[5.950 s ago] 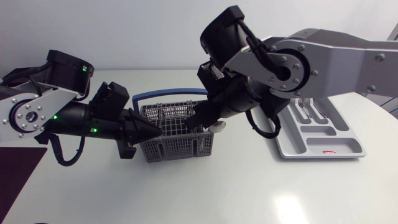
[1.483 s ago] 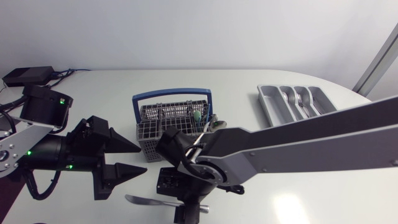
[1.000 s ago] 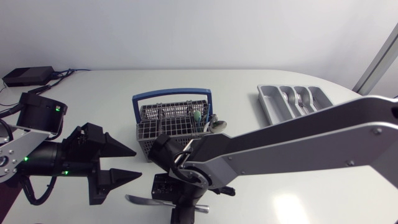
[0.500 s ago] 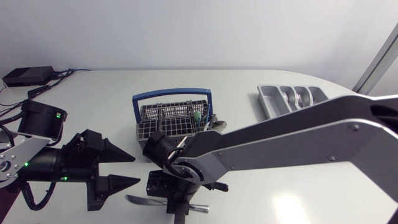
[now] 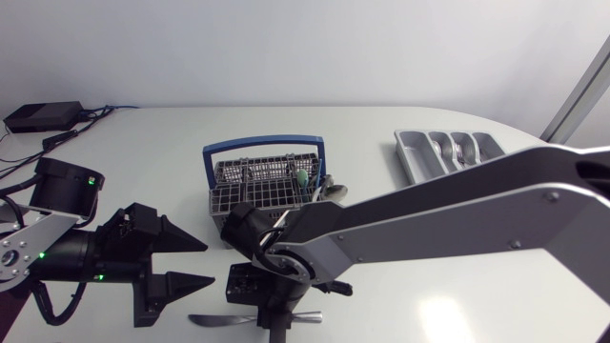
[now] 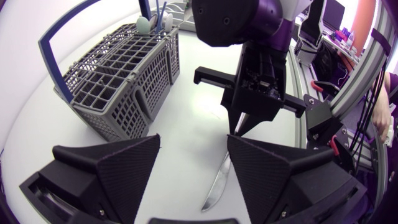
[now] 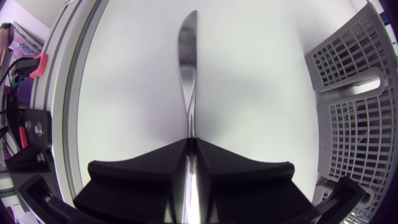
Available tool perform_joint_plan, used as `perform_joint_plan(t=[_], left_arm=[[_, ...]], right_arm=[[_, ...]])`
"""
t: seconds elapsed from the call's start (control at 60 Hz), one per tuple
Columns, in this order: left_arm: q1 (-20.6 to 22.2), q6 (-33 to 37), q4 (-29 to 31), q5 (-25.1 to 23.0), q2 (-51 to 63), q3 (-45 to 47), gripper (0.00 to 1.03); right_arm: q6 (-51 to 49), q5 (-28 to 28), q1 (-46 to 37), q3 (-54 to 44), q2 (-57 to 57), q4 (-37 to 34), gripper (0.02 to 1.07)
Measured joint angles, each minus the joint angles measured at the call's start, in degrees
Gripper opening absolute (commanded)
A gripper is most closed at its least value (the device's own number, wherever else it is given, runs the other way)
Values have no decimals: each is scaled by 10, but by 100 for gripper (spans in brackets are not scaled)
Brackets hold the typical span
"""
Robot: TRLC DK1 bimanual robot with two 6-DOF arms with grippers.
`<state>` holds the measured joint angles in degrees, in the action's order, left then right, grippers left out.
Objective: Unload the cutlery basket into the drawer organizer.
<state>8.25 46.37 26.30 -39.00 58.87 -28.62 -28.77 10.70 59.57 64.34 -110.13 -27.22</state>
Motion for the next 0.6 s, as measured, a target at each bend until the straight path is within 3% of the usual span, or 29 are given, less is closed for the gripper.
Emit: perform_joint_plan(t=[0.6], left_arm=[[6, 0, -4, 0, 0, 1, 75]], right_arm=[[0, 0, -3, -63, 114, -32, 8]])
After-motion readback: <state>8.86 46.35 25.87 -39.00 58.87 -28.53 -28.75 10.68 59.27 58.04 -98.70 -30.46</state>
